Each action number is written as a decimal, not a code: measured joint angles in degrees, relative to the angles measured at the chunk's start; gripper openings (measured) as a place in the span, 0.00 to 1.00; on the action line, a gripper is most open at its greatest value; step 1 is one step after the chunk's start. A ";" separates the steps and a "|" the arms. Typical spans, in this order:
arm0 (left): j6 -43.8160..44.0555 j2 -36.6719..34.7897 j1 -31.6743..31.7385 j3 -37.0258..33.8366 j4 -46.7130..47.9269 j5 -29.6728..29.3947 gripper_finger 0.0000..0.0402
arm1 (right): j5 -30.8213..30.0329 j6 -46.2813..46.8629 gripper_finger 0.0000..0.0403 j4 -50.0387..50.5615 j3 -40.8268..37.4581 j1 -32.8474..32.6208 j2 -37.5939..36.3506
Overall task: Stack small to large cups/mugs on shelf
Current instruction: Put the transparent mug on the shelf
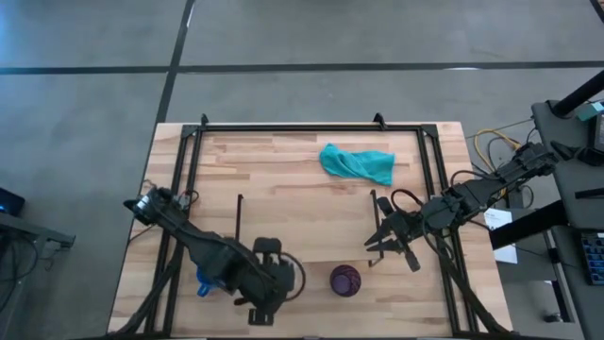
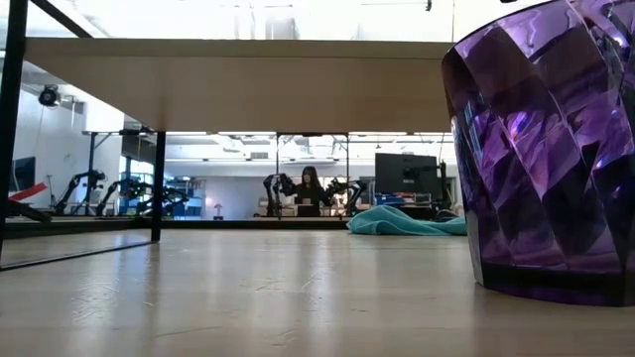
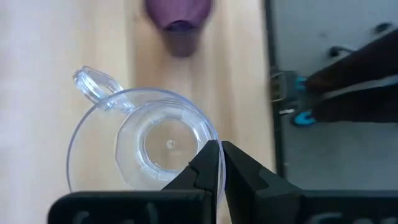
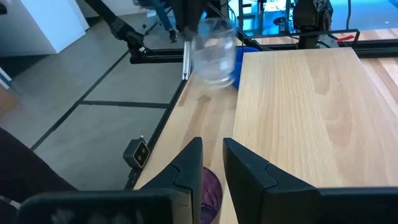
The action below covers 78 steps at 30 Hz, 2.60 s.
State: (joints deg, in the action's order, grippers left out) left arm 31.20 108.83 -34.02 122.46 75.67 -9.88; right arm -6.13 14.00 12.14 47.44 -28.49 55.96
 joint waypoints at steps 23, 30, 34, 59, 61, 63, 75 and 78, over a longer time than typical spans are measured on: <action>13.40 -2.10 11.53 -0.05 13.92 0.58 0.00 | 0.02 -0.97 0.15 0.04 0.00 0.01 0.00; 18.58 -2.10 11.45 -2.39 13.89 0.46 0.00 | 0.03 -1.01 0.15 0.07 0.00 0.01 0.00; 21.02 -2.05 11.30 -5.32 13.85 0.37 0.00 | 0.04 -1.14 0.15 0.07 0.00 0.01 0.00; 19.76 -3.19 11.14 -7.74 13.39 -0.73 0.00 | 0.07 -1.16 0.15 0.09 0.00 0.01 0.00; 18.77 -3.19 11.14 -7.74 13.40 -0.73 0.00 | 0.05 -1.16 0.15 0.09 0.00 0.02 0.00; 17.98 -3.21 11.15 -7.74 13.36 -0.73 0.00 | 0.06 -1.15 0.15 0.09 0.00 0.01 0.00; 15.91 -3.23 11.16 -7.81 13.31 -1.02 0.00 | 0.05 -0.96 0.15 0.05 0.00 0.00 0.00; 16.11 -3.33 11.50 -8.11 13.11 -0.61 0.00 | 0.06 -0.96 0.15 0.04 0.00 0.00 0.00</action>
State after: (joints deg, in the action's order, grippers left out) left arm 47.32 105.51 -22.52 114.35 88.78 -10.49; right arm -6.07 13.04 12.19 47.44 -28.49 55.96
